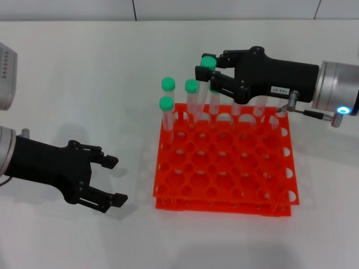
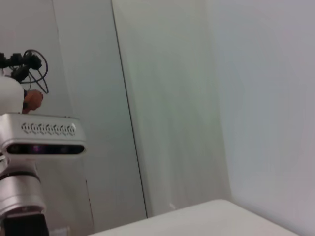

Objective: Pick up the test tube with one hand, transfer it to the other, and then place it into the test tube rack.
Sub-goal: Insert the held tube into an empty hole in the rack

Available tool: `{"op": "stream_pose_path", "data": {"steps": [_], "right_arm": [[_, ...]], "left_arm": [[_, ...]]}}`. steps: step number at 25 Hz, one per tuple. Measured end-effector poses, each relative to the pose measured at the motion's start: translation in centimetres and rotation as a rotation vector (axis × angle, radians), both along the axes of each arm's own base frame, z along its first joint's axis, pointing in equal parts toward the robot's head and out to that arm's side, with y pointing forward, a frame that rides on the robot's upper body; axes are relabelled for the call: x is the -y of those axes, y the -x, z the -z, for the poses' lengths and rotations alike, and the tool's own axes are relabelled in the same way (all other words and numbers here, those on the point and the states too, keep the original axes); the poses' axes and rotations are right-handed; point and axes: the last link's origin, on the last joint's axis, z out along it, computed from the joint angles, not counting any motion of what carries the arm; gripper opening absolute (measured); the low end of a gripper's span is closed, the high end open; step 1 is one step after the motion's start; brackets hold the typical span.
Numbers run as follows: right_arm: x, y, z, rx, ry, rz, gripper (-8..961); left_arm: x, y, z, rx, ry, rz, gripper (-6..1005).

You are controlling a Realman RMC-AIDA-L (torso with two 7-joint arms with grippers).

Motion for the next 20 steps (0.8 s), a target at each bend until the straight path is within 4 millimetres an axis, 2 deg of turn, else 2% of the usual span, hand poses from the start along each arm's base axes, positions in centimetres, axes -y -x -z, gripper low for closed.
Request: {"op": "stream_pose_path", "data": {"steps": [20], "right_arm": [[-0.2,0.5,1.4,0.061,0.002,-0.007,265]], "left_arm": [[0.0,-0.1,0.0,0.005,-0.001,0.005,883]]}}
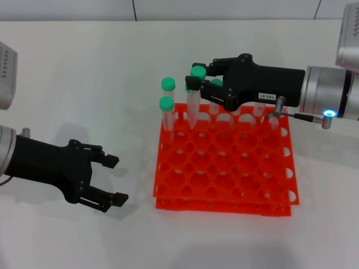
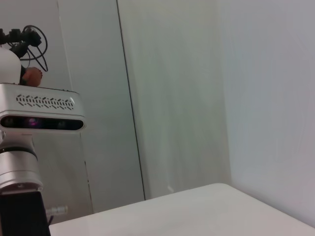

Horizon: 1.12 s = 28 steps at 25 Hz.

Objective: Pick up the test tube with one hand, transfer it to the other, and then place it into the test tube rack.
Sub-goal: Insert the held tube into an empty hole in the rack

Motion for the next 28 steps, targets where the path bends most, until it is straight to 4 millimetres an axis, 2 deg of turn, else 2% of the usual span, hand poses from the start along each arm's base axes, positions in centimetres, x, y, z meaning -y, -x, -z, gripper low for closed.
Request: {"op": "stream_pose_path", "data": {"steps": [28], "right_arm": [[0.24,-0.27,-0.09,-0.009,-0.014,-0.011,265]], "left_arm": [[0.13,0.19,0.02,-0.001,-0.002,-0.004,882]]}}
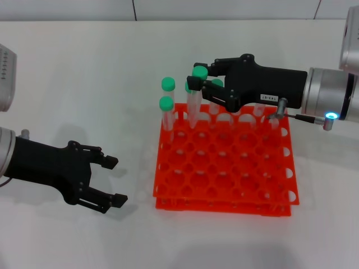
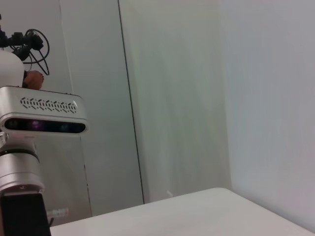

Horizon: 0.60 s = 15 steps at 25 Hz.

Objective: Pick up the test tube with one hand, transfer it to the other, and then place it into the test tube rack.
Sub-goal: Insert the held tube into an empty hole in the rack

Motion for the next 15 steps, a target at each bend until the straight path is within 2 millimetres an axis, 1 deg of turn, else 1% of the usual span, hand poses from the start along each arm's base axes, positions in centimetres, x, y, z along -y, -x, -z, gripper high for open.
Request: {"op": "stream_pose_path", "data": {"steps": [15], "right_arm": [[0.25,-0.53,0.21,0.005,-0.011,-0.007,265]], "left_arm": [[0.03,-0.02,0.05,0.001,0.001,0.007,882]]}}
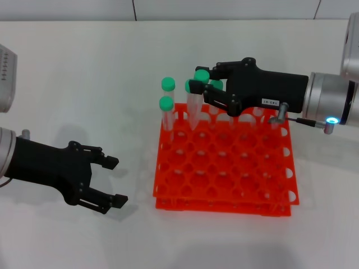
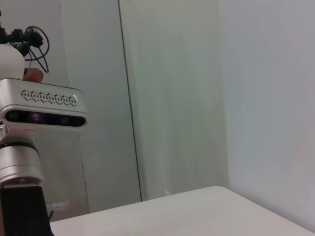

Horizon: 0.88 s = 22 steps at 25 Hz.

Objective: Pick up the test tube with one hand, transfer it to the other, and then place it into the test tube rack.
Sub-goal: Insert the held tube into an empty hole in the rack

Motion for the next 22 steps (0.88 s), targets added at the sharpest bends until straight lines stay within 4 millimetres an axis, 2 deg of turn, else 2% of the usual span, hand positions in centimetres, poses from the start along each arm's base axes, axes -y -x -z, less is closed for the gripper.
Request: {"op": "stream_pose_path", "data": {"steps": [22], "right_arm": [[0.32,0.17,0.78,0.018,0.02,-0.01,266]], "left_arm": [[0.09,0.03,0.0,0.003,0.0,0.012,881]]}}
